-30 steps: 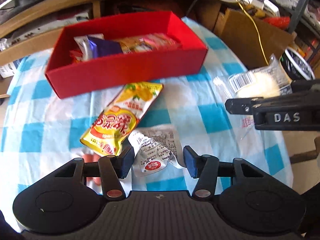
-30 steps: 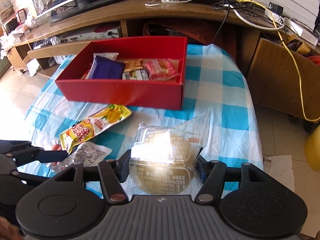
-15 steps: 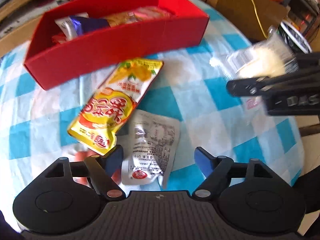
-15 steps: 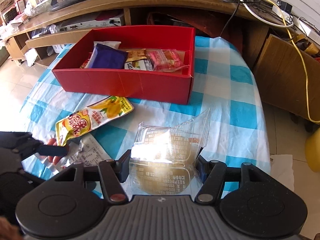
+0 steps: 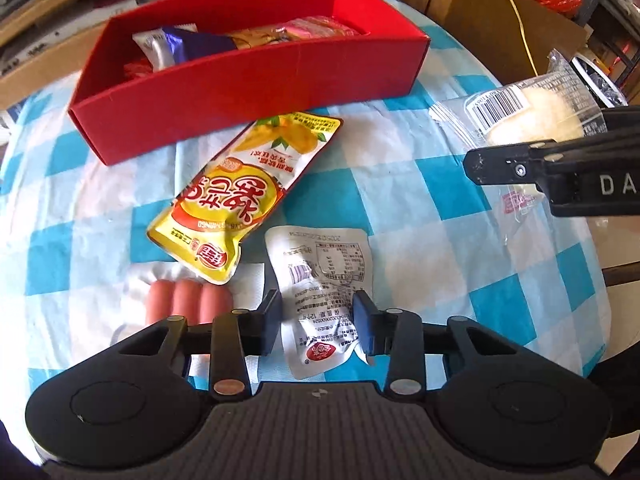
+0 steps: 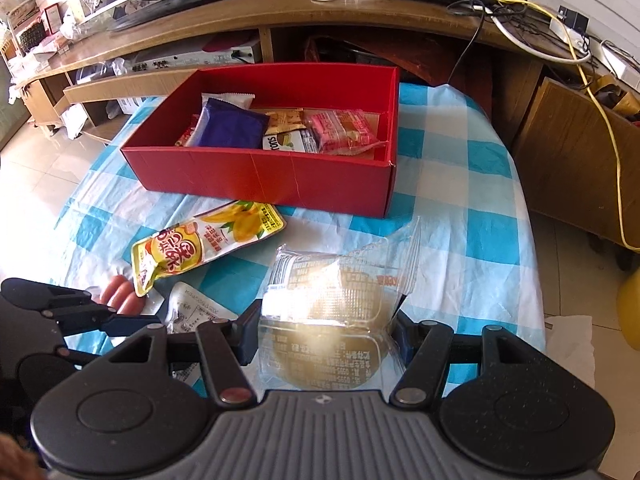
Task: Organize snacks
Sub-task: 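Lift and carry the white sachet and bread bag over the red box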
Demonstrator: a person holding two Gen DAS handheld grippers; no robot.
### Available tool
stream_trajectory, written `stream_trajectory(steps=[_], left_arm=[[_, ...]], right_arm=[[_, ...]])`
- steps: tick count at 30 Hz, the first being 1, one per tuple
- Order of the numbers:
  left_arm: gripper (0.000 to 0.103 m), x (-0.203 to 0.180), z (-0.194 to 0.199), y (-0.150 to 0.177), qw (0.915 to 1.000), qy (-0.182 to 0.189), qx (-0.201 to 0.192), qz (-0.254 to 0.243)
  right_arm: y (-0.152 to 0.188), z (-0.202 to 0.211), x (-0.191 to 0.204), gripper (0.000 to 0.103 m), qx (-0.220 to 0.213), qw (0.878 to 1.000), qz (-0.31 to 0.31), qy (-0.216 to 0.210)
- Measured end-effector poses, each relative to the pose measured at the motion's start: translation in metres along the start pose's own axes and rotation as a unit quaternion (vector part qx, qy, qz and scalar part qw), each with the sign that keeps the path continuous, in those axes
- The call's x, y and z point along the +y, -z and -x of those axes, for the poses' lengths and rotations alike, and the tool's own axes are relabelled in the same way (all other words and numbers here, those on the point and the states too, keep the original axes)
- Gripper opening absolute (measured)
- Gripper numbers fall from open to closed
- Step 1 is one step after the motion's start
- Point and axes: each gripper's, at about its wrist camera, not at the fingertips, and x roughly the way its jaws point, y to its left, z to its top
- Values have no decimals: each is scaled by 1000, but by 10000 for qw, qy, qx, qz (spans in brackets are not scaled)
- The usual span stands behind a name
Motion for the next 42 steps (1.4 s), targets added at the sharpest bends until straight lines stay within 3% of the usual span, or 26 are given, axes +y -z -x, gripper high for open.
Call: stream_trajectory(steps=[3, 4, 5, 6, 7, 9, 11, 14, 21, 28, 34, 42], left_arm=[[54, -7, -2, 2, 9999, -34, 35, -114], [62, -10, -4, 3, 9999, -100, 39, -118], [80, -13, -8, 2, 9998, -117, 75, -144], [88, -17, -12, 2, 9997, -58, 143, -206], [89, -21, -18, 5, 9992, -45, 267, -294], [93, -35, -20, 13, 9969, -320, 152, -708], [85, -34, -17, 16, 9977, -241, 93, -624], [61, -27, -10, 14, 9985, -301, 41, -455], [60, -20, -1, 18, 9996, -261, 17, -130], [61, -10, 42, 5, 9983, 11, -566, 157], [61, 6, 52, -24, 9943, 227, -968, 388], [61, 33, 54, -71, 9886, 120, -1408, 515]], right_arm=[[0, 4, 0, 73, -56, 10000, -27, -9], [0, 5, 0, 73, -69, 10000, -27, -13], [1, 5, 0, 73, -71, 10000, -35, -8], [2, 5, -1, 73, -55, 10000, -50, 4], [3, 4, -2, 73, -37, 10000, -56, 18], [6, 4, -4, 73, -28, 10000, -61, 34], [6, 5, -6, 73, -43, 10000, -52, 12], [5, 11, -5, 73, -137, 9999, -36, -60], [4, 30, -7, 73, -407, 9989, -156, -170], [-1, 31, -5, 73, -467, 9986, -205, -142], [-16, 20, -1, 73, -464, 9986, -253, -16], [-63, 1, 8, 73, -556, 9982, -207, 43]])
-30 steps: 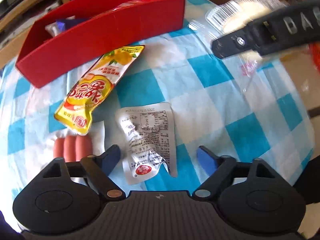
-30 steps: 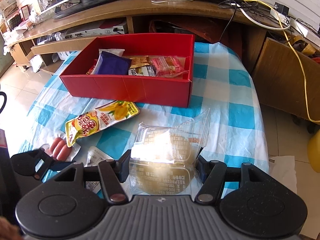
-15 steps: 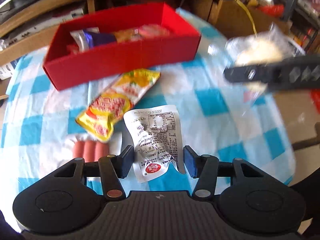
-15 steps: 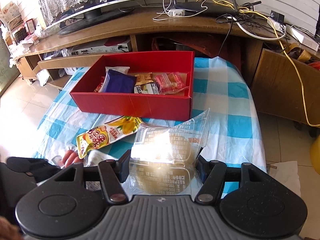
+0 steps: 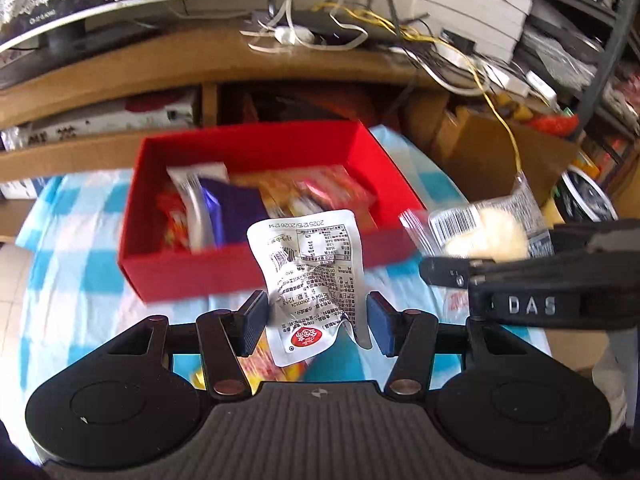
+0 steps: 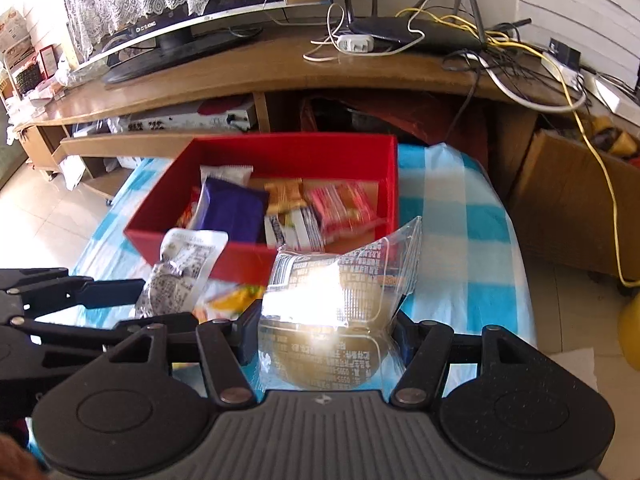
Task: Organize snacks
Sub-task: 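Lift and carry the white sachet and bread bag over the red box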
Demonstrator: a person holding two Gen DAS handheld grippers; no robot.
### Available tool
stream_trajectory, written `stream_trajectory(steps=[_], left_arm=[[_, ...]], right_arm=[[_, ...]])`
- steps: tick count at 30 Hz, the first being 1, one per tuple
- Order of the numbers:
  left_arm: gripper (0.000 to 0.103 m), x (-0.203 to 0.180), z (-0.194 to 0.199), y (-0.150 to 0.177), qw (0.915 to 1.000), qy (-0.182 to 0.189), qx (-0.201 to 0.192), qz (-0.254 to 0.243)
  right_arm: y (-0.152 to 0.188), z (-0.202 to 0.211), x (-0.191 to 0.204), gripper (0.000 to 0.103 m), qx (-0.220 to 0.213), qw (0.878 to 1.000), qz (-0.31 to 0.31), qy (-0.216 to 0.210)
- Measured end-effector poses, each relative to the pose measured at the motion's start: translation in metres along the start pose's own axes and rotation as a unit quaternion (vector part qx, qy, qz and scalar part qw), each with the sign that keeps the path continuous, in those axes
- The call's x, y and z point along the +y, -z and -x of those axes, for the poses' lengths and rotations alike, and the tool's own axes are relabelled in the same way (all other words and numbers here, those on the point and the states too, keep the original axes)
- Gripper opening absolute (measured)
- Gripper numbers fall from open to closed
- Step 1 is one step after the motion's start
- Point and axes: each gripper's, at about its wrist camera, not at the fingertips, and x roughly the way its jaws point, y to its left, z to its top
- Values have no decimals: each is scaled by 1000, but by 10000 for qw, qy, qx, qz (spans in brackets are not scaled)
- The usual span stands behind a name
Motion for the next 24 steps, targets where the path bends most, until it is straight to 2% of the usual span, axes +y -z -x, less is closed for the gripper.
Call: stream_trajectory(steps=[12, 24], left_arm=[[61, 30, -42, -45, 9992, -365, -112, 149], [61, 43, -80, -57, 9983, -541, 90, 202]], right_arm=[[-55, -59, 3, 72, 13, 9999, -41, 117], [-68, -104, -1, 71, 216, 9994, -25, 251]])
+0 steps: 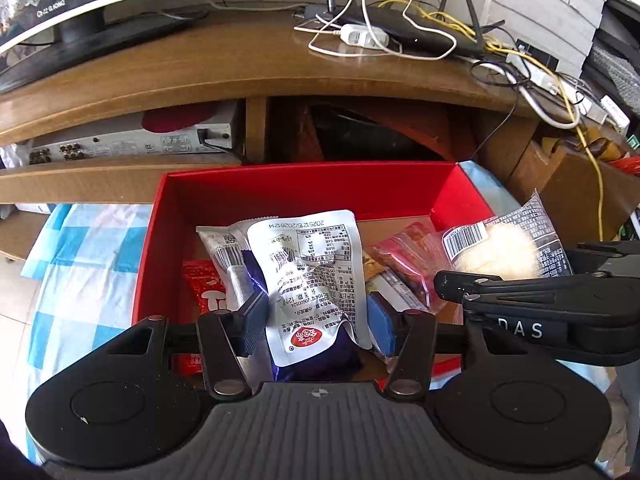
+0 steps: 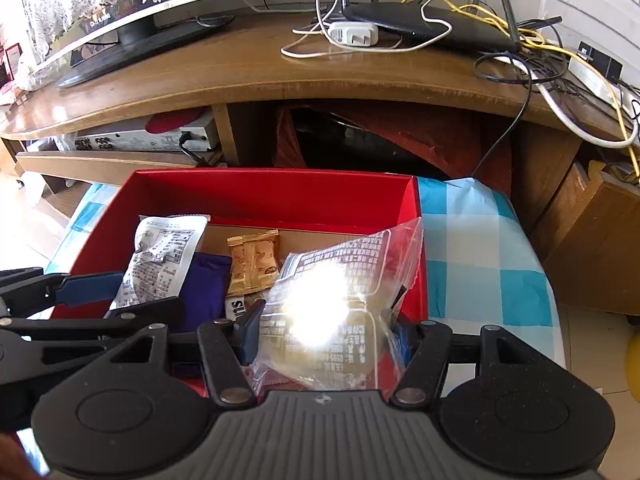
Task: Organize snacks
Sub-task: 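Lift and carry the white sachet and bread bag over the red box, then lower the white sachet and bread bag into the red box and open both grippers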
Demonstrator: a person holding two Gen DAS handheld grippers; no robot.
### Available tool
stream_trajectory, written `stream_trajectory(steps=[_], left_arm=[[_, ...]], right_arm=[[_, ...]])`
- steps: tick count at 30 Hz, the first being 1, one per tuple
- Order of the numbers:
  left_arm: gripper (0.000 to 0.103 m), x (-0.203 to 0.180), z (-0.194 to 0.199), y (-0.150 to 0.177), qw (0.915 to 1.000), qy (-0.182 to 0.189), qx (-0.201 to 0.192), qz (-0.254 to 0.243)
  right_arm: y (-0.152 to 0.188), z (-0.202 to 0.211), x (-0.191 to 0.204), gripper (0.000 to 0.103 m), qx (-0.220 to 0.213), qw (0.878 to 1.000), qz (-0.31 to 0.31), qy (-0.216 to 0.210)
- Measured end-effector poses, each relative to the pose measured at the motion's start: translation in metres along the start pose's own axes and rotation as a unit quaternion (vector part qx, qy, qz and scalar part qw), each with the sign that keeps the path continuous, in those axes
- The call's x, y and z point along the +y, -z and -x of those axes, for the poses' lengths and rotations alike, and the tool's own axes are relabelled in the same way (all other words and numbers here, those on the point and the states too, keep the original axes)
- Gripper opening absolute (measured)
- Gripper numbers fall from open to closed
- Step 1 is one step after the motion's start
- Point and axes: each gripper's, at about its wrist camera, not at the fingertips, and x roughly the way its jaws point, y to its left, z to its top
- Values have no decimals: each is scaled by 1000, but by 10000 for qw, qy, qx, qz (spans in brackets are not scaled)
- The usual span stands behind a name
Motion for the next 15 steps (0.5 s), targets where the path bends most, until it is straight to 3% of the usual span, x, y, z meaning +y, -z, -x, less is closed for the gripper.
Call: stream_trajectory(steps=[15], left_arm=[[65, 0, -17, 2, 9999, -111, 129, -17]], right_arm=[[2, -19, 0, 72, 138, 9998, 75, 138]])
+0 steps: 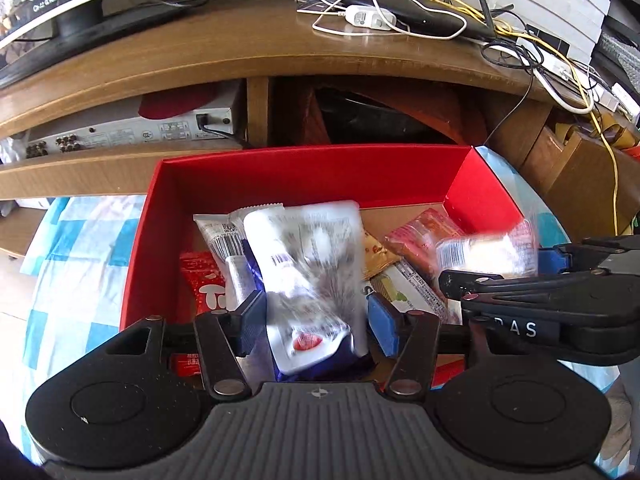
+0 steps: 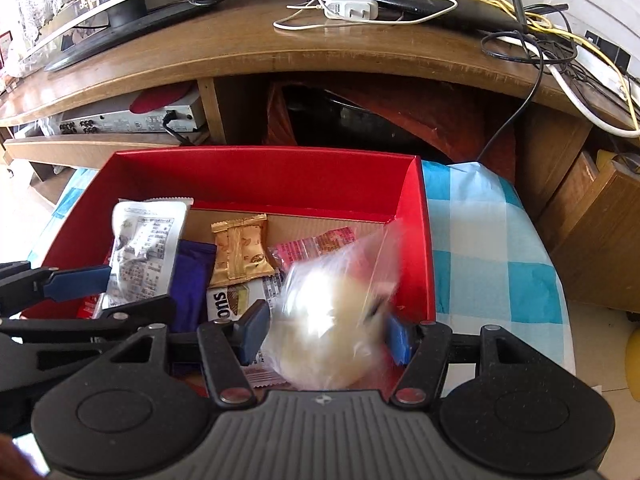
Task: Organize snacks
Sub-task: 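Lower the white sachet and bread bag into the red box and open both grippers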
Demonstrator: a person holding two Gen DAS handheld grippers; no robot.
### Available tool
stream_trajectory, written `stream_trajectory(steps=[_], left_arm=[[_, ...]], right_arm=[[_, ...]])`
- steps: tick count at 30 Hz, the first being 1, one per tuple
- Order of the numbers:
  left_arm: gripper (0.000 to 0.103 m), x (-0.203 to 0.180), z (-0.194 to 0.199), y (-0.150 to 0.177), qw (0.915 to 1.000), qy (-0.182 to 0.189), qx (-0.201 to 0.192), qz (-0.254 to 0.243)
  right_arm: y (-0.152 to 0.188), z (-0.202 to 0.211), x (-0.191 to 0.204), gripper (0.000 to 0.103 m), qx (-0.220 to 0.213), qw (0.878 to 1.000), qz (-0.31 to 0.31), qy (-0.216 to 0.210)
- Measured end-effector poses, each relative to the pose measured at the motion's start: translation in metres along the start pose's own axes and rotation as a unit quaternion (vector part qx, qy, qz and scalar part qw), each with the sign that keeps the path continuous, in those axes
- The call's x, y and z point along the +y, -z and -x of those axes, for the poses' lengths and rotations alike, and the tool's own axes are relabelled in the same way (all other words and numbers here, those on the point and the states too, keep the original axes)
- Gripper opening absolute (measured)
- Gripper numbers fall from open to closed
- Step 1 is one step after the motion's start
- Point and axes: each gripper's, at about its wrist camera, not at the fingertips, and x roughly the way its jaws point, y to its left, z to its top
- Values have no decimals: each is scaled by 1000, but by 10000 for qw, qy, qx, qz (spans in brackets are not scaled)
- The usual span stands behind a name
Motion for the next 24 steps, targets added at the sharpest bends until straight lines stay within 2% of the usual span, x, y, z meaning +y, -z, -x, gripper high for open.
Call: stream_trajectory(steps=[5, 24], left_arm=[[74, 1, 3, -1, 10000, -39, -60, 16], [82, -4, 18, -2, 9996, -121, -250, -66]], right_arm=[[-1, 1, -3, 72, -25, 10000, -65, 22], [-1, 18, -6, 72, -239, 9995, -144, 114]])
